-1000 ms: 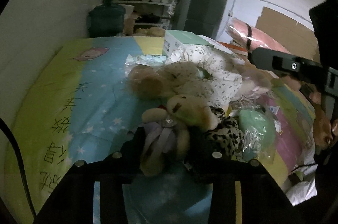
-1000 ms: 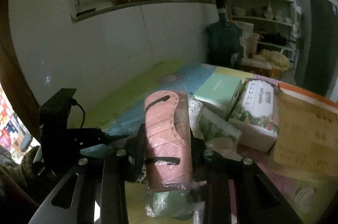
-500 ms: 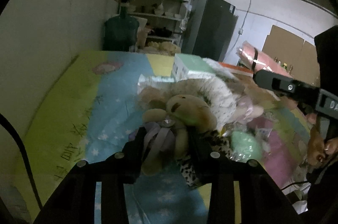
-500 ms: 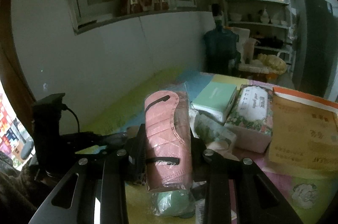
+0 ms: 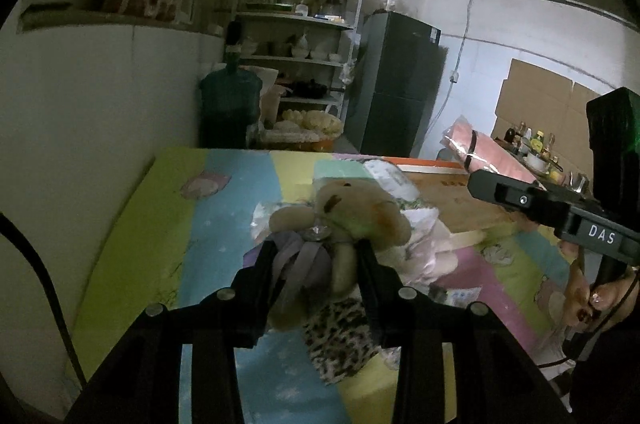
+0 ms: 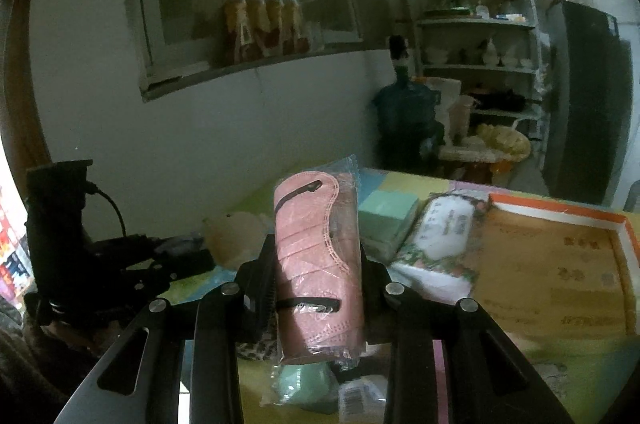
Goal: Organize soft objects
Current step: 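Carry the pink roll and teddy bear over the orange-rimmed cardboard tray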
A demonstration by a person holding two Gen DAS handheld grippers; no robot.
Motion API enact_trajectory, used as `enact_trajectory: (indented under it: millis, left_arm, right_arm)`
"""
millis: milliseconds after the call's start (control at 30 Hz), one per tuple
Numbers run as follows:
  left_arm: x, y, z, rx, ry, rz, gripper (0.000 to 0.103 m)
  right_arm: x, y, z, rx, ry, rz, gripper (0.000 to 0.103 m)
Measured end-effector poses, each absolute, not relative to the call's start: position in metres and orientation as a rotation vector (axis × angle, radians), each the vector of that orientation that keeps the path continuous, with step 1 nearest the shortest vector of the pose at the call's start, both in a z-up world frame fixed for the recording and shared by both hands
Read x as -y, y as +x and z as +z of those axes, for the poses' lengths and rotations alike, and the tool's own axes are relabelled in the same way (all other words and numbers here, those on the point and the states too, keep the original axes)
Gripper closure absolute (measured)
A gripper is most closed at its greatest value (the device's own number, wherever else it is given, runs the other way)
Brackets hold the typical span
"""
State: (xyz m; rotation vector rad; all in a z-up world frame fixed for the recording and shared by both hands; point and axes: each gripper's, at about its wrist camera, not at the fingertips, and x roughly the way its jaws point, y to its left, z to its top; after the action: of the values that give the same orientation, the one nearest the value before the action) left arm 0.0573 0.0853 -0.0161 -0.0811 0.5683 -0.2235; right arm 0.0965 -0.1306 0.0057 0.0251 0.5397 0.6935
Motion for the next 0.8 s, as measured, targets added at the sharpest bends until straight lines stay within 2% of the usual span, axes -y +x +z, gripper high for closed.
enact_trajectory:
  millis: [800]
  left_arm:
    - [0.039, 0.115, 0.011, -0.584, -0.091, -0.260, 0.064]
  right_arm:
    - [0.254, 0.106, 0.023, -0.490, 0.065, 0.484, 0.070]
